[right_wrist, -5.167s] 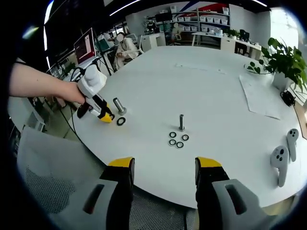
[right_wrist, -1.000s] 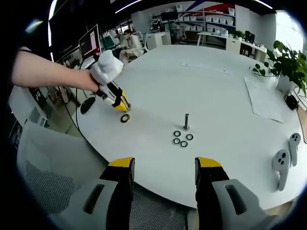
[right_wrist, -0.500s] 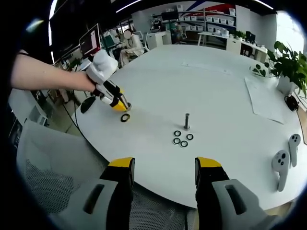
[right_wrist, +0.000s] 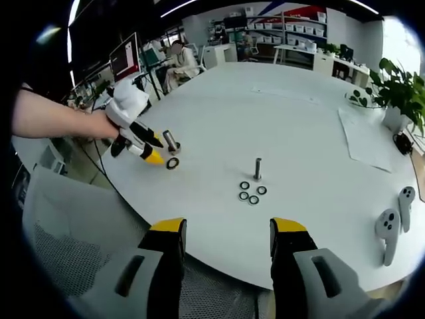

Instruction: Place the washer onto the threaded stud by aligning its center hole with the stud, sliding it down to the base, and recovering from edge contact or off-axis alignment until the washer reaches the visible bottom stop.

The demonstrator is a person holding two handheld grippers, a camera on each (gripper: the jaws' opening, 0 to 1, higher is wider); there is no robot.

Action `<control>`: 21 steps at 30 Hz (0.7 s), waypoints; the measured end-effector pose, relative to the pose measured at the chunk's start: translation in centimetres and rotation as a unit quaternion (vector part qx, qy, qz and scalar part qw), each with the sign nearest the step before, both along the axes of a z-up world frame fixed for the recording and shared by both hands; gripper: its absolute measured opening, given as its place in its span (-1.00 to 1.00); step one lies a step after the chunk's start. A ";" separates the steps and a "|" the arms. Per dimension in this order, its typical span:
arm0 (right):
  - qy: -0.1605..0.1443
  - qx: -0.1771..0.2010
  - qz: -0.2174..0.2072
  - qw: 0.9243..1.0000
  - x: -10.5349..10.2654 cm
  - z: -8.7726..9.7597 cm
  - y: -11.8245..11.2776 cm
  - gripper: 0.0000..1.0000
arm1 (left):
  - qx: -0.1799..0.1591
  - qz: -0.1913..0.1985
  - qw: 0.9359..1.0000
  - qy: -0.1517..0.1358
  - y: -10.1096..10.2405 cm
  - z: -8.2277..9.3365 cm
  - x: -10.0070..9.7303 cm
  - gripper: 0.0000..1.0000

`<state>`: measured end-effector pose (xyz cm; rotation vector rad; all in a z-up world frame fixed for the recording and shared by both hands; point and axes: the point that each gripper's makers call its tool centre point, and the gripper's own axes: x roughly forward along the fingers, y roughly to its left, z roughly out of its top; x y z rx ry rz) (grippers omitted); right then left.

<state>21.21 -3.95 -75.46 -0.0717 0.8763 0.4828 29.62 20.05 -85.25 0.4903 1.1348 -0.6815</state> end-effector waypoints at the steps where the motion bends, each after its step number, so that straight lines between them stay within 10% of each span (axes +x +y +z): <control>1: -0.001 0.001 -0.001 1.000 0.0 0.0 0.0 0.07 | -0.002 0.000 1.000 0.001 -0.2 0.0 -0.1 -0.35; 21: -0.004 0.001 -0.001 1.000 0.1 0.1 -0.1 0.07 | -0.028 0.049 0.998 -0.008 -3.3 -1.1 -0.1 -0.43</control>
